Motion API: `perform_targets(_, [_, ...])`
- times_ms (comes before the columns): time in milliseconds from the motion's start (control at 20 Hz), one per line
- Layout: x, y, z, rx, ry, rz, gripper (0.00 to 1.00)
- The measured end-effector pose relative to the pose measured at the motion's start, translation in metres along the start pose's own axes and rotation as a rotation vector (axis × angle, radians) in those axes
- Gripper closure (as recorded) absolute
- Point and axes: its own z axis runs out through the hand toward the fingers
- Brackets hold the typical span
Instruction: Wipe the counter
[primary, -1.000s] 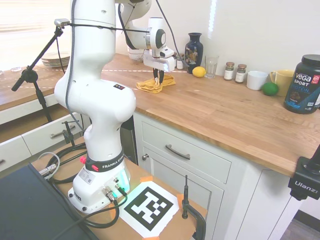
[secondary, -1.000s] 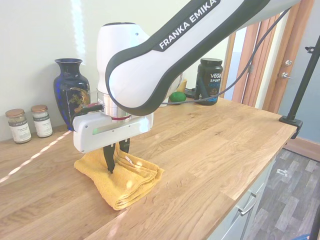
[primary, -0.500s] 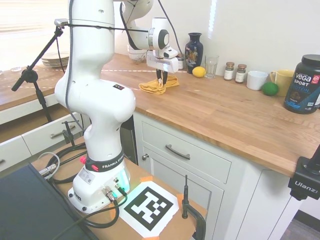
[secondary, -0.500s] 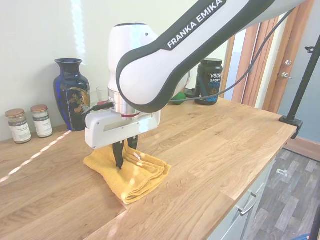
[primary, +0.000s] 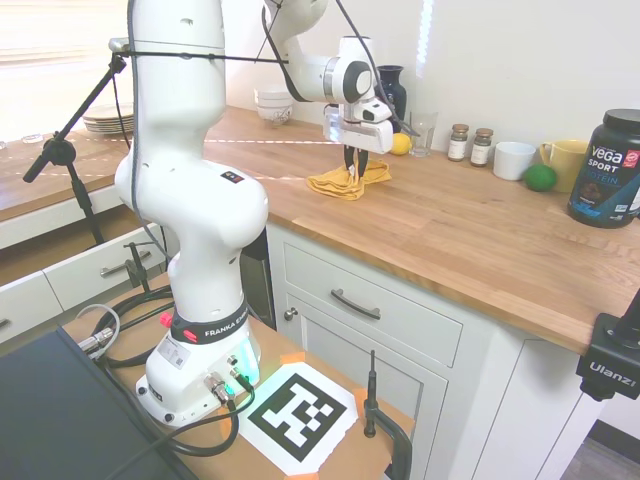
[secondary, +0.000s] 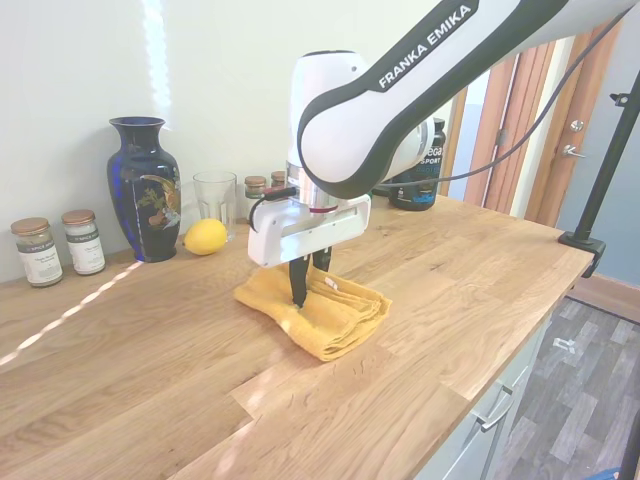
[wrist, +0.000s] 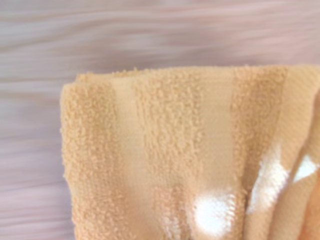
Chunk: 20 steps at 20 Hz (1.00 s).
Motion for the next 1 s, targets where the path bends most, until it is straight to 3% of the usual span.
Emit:
perform_targets(400, [0.091,0.090,0.000,-0.004,-0.018,0.031,1.00])
perform_targets(800, [0.170,0.206,-0.003,0.009,-0.043,0.091,1.00])
perform_targets(1000, [0.187,0.233,-0.002,0.033,-0.054,0.115,1.00])
